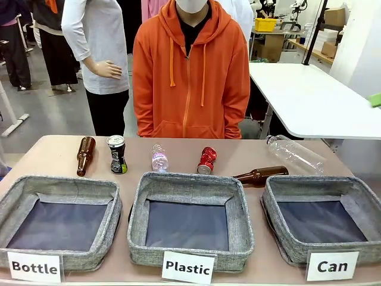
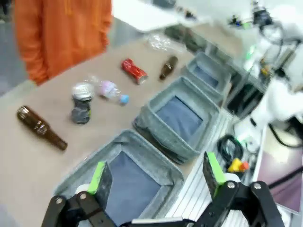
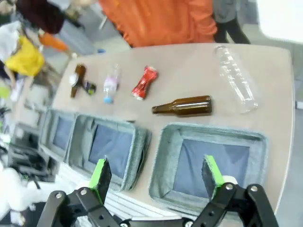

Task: Sort the can waste into the basket.
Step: Pick up the can waste from the table and place it in the right Fabric basket.

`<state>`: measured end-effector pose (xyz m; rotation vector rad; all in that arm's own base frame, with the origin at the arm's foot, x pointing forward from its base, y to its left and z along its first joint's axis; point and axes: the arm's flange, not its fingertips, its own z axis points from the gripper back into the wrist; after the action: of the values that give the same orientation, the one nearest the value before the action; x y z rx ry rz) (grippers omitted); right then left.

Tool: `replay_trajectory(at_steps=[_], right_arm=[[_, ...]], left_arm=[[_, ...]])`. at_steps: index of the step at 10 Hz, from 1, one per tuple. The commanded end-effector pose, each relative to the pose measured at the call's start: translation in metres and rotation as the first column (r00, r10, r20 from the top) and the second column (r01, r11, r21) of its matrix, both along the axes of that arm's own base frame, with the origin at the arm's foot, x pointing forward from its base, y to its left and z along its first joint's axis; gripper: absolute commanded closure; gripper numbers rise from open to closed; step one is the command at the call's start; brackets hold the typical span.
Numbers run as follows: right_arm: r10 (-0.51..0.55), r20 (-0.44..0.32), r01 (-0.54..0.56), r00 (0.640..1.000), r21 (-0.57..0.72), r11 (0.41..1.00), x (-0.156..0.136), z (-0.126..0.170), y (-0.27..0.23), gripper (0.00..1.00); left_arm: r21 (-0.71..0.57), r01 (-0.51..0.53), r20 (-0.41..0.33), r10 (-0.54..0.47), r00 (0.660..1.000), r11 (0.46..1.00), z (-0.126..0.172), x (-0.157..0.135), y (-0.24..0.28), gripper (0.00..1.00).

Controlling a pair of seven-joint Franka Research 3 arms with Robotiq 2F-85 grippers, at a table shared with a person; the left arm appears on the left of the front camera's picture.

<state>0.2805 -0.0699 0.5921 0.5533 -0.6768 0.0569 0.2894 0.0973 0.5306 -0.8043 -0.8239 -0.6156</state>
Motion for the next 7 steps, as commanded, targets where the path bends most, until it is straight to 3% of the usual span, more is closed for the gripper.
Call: replay_trajectory(at_steps=[1,5,7], right_arm=[[-0.123,-0.002,0.122,0.992,0.110,0.986,-0.033,-0.056,-0.037,0.00],[-0.287,-0.108,0.305,0.952,0.241,0.921,-0.047,-0.102,-0.103,0.00],[-0.342,-0.119,0.361,0.932,0.247,0.899,-0.054,-0.113,-0.117,0.00]], left_arm=[[-0.159,-0.126,-0.017,0.125,0.992,0.979,-0.023,-0.007,0.036,0.00],[-0.392,-0.352,-0.109,0.336,0.935,0.850,-0.049,-0.014,0.071,0.00],[-0.414,-0.456,-0.167,0.426,0.889,0.788,-0.054,-0.024,0.062,0.00]])
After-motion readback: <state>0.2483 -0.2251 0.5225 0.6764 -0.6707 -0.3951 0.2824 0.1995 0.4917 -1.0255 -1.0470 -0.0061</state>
